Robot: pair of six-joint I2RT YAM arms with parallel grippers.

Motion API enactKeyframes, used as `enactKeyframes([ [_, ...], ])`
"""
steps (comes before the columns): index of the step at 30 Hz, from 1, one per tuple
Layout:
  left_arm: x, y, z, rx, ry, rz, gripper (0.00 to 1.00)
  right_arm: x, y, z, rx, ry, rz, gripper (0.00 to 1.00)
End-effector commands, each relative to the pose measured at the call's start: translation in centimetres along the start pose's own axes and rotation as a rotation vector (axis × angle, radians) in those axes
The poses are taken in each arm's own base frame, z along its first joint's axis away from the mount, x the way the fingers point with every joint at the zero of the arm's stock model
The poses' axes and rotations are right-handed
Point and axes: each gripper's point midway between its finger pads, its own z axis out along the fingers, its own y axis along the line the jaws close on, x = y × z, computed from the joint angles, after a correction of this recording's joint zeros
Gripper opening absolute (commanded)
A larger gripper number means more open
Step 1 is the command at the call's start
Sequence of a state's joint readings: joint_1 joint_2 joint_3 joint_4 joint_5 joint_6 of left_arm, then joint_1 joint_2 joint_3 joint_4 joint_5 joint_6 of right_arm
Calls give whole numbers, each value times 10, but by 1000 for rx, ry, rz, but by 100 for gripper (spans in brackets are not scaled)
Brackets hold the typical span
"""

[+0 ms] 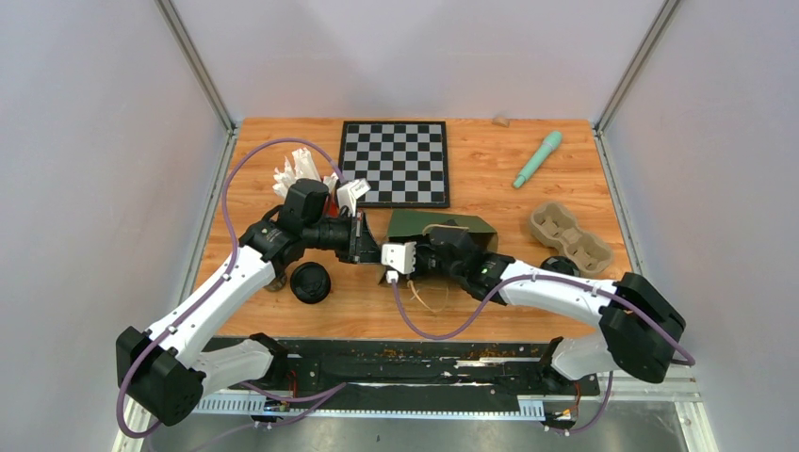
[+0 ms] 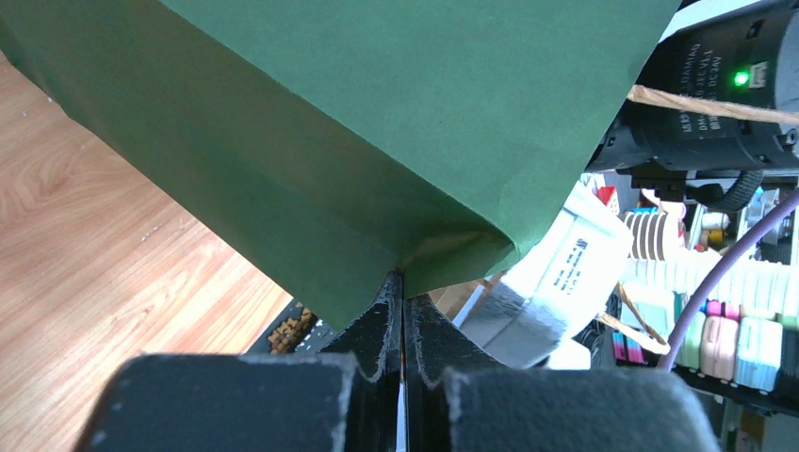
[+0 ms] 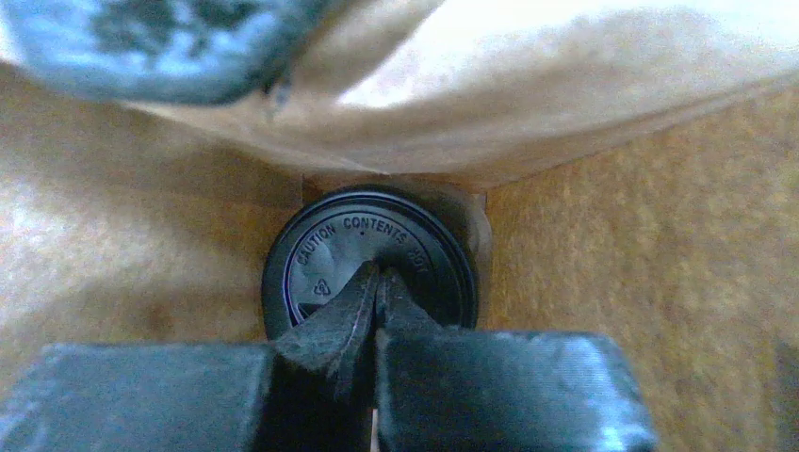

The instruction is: Pack the takeout coffee

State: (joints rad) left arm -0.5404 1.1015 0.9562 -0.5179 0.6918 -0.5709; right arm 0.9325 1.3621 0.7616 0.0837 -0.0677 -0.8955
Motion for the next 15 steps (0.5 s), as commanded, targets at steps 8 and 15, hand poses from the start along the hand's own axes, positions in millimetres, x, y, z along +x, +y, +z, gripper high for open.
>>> enactKeyframes([
  [8,1,-10,-4,35,6,21,0,10,-33,7,161,48,18,0],
  [15,0,-8,-3,27,4,16,0,12,-27,6,142,51,18,0],
])
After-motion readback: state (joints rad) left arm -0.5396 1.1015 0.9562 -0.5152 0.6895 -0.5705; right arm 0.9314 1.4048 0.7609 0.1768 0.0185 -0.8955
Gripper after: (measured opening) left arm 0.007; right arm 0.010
